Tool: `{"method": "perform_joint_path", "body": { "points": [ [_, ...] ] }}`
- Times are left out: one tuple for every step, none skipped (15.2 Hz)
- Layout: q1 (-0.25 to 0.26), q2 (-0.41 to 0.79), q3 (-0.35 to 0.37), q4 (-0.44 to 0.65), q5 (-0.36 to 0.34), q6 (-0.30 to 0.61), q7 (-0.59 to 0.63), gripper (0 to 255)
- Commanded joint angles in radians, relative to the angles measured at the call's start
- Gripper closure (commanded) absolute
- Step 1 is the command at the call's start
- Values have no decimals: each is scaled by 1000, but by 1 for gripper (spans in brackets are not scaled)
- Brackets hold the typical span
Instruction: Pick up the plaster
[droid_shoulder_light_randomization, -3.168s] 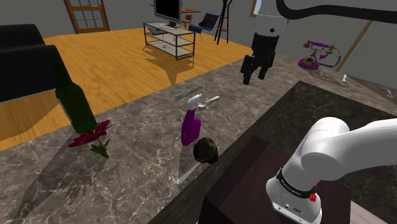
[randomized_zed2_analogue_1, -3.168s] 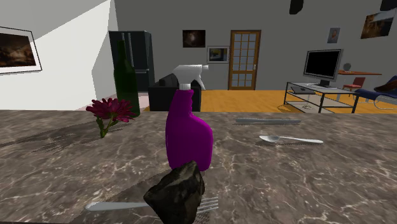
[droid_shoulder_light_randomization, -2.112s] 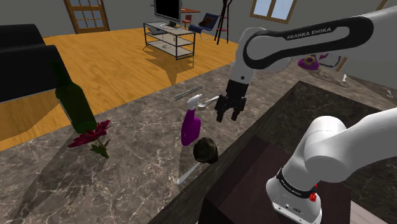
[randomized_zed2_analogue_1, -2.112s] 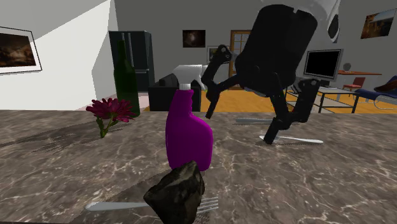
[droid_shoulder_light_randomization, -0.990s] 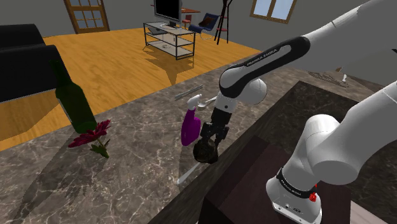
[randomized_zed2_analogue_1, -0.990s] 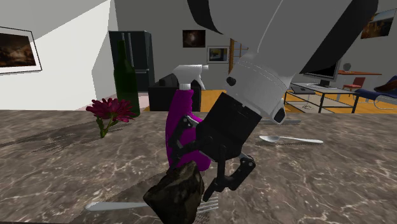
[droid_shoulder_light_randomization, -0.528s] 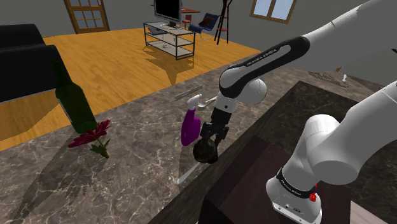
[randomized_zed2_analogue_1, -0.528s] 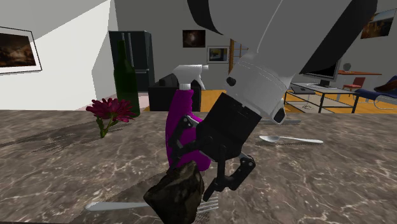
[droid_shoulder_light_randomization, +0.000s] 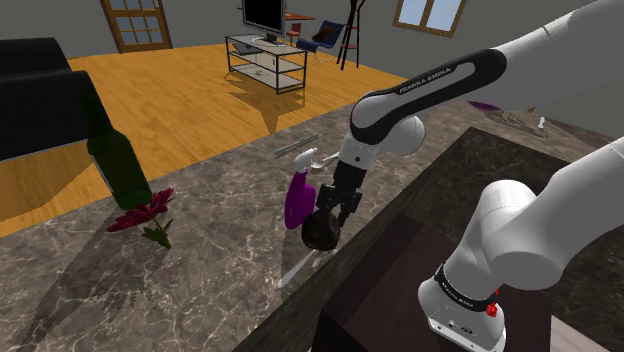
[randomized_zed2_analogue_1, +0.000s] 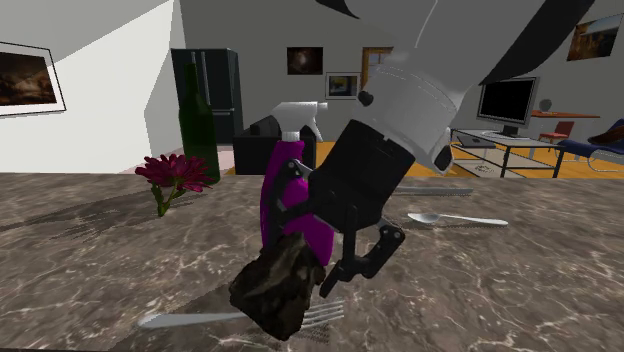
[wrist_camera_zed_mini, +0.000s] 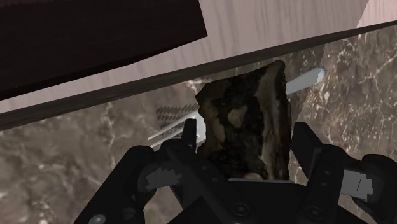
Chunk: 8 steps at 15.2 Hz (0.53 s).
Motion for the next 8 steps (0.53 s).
{"method": "perform_joint_path", "body": {
  "points": [
    [-6,-24,4,9,-16,-26,25,255],
    [-9,-35,5,14,-24,-40,36,255],
    [-12,-46,7,19,-32,-53,47,255],
    [-15,-57,8,25,-39,-66,58,255],
    [-18,-67,9,30,-45,-80,69,255],
    [-21,-77,10,36,-52,-93,79,255],
    [-23,-87,11,43,-58,-106,89,255],
    [-26,-96,12,49,-64,-120,99,255]
  ]
}}
